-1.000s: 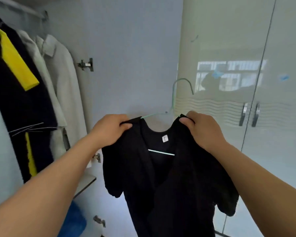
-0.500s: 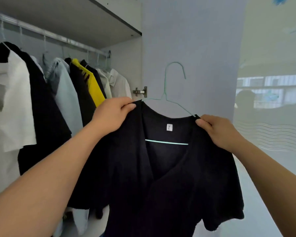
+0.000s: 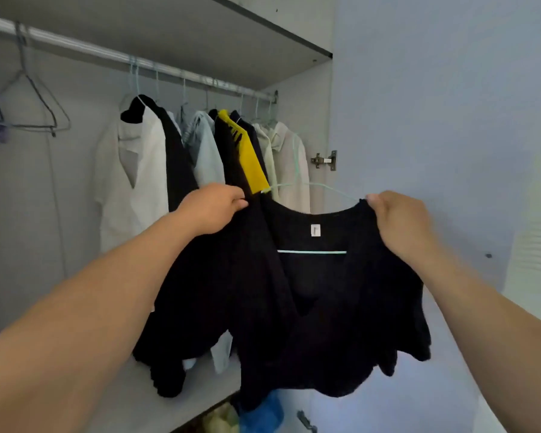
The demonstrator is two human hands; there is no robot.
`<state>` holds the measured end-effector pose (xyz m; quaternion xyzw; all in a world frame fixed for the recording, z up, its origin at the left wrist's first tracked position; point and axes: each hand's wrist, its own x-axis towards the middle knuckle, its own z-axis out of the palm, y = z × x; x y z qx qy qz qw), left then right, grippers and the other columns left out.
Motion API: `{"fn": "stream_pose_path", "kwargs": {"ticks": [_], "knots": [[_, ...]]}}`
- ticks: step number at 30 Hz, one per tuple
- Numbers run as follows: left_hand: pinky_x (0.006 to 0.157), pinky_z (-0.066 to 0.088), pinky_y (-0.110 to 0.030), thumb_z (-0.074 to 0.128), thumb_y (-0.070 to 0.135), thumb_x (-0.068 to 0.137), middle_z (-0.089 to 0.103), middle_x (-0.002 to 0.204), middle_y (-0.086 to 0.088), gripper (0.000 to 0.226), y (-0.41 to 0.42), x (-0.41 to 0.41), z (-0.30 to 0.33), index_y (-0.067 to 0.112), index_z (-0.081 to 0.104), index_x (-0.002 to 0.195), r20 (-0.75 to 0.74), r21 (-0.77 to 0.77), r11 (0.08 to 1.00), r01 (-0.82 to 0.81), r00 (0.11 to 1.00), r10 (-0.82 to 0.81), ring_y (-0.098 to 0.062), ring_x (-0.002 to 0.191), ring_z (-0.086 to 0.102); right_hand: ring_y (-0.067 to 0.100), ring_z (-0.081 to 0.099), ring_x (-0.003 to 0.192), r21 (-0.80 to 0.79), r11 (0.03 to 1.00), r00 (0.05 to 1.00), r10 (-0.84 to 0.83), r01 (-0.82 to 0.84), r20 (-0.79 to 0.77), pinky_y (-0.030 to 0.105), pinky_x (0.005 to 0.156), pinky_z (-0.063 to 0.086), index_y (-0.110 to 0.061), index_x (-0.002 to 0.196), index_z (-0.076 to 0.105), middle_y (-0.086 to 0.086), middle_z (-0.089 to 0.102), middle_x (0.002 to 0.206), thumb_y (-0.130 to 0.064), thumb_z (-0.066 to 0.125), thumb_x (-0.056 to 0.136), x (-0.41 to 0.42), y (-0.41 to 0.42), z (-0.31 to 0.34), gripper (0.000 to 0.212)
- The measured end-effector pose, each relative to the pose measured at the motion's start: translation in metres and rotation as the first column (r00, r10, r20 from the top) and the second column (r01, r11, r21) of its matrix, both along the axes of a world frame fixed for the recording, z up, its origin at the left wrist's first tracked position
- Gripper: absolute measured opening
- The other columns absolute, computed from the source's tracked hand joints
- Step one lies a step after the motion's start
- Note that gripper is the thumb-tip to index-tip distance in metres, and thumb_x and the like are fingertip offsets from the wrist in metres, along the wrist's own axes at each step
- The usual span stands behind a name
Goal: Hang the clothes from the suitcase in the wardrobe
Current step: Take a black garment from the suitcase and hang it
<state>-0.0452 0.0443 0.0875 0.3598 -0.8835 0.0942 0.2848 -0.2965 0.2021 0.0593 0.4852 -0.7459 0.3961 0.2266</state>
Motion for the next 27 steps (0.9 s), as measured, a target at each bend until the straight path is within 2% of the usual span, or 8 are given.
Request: {"fn": "stream_pose_path", "kwargs": {"ticks": [5,11,16,18,20,22,24,27], "knots": [[0.067,0.038,-0.036,0.040,0.027,0.102,0.054,0.081,-0.003,0.024,0.009,0.010,-0.010,0.013,0.048,0.084,-0.292,-0.065,0.997,-0.044,0.956,0.023,-0.028,0.080,0.051,0.021,0.040,0.058,-0.038,0.987,0.987,0.160,-0.159,0.030,0.035,0.056,0.026,-0.013,0.060,0.033,0.002,0.040,0.058,-0.040,0.031,0.103,0.013,0.002,0.004,0.050],[0.066,0.040,-0.038,0.039,0.025,0.102,0.057,0.083,-0.008,0.028,0.007,0.032,-0.007,0.007,0.054,0.087,-0.434,-0.029,0.986,-0.165,0.891,0.137,-0.029,0.079,0.055,0.020,0.042,0.061,0.049,0.952,0.952,0.305,-0.303,-0.022,0.031,0.055,0.029,-0.009,0.063,0.042,0.002,0.044,0.060,-0.042,0.043,0.098,0.042,-0.008,0.023,0.048],[0.071,0.040,-0.039,0.037,0.023,0.102,0.061,0.090,-0.009,0.027,-0.001,0.062,0.003,0.007,0.059,0.096,-0.498,-0.070,0.929,-0.363,0.820,0.283,-0.032,0.084,0.057,0.021,0.044,0.061,0.010,0.924,0.923,0.382,-0.381,-0.047,0.033,0.056,0.029,-0.006,0.062,0.047,0.005,0.046,0.060,-0.048,0.047,0.095,0.084,-0.028,0.042,0.053],[0.069,0.039,-0.040,0.035,0.021,0.102,0.060,0.091,-0.011,0.027,-0.012,0.078,0.009,0.005,0.057,0.097,-0.512,-0.015,0.925,-0.380,0.797,0.319,-0.033,0.084,0.056,0.021,0.050,0.067,0.064,0.861,0.863,0.502,-0.505,0.054,0.030,0.060,0.035,-0.004,0.071,0.054,0.007,0.052,0.067,-0.058,0.046,0.089,0.101,-0.033,0.053,0.058],[0.066,0.034,-0.037,0.034,0.018,0.103,0.058,0.091,-0.014,0.026,-0.026,0.097,0.011,0.003,0.055,0.096,-0.504,0.041,0.923,-0.383,0.790,0.350,-0.028,0.078,0.049,0.018,0.063,0.094,0.228,0.705,0.739,0.619,-0.672,0.265,0.032,0.087,0.048,-0.007,0.101,0.066,0.005,0.068,0.098,-0.066,0.047,0.082,0.114,-0.033,0.066,0.064],[0.065,0.031,-0.034,0.034,0.016,0.102,0.059,0.094,-0.016,0.025,-0.045,0.116,0.009,0.002,0.054,0.099,-0.490,0.084,0.912,-0.402,0.780,0.389,-0.026,0.076,0.043,0.011,0.061,0.110,0.397,0.529,0.658,0.658,-0.750,0.366,0.031,0.101,0.045,-0.020,0.119,0.065,-0.006,0.068,0.117,-0.056,0.057,0.085,0.117,-0.032,0.080,0.050],[0.065,0.031,-0.034,0.034,0.013,0.101,0.061,0.098,-0.019,0.024,-0.071,0.135,0.011,0.001,0.055,0.101,-0.499,0.108,0.905,-0.412,0.765,0.408,-0.026,0.075,0.044,0.005,0.065,0.088,0.452,0.495,0.653,0.687,-0.742,0.318,0.017,0.084,0.046,-0.022,0.101,0.069,-0.014,0.071,0.093,-0.031,0.060,0.092,0.125,-0.045,0.088,0.016],[0.067,0.035,-0.035,0.033,0.015,0.102,0.063,0.101,-0.020,0.026,-0.110,0.155,0.020,0.002,0.056,0.104,-0.511,0.129,0.903,-0.410,0.753,0.415,-0.033,0.082,0.053,0.008,0.046,0.060,0.348,0.694,0.755,0.652,-0.630,0.068,0.017,0.058,0.034,-0.015,0.070,0.054,-0.005,0.050,0.062,-0.027,0.052,0.097,0.151,-0.080,0.093,0.029]]}}
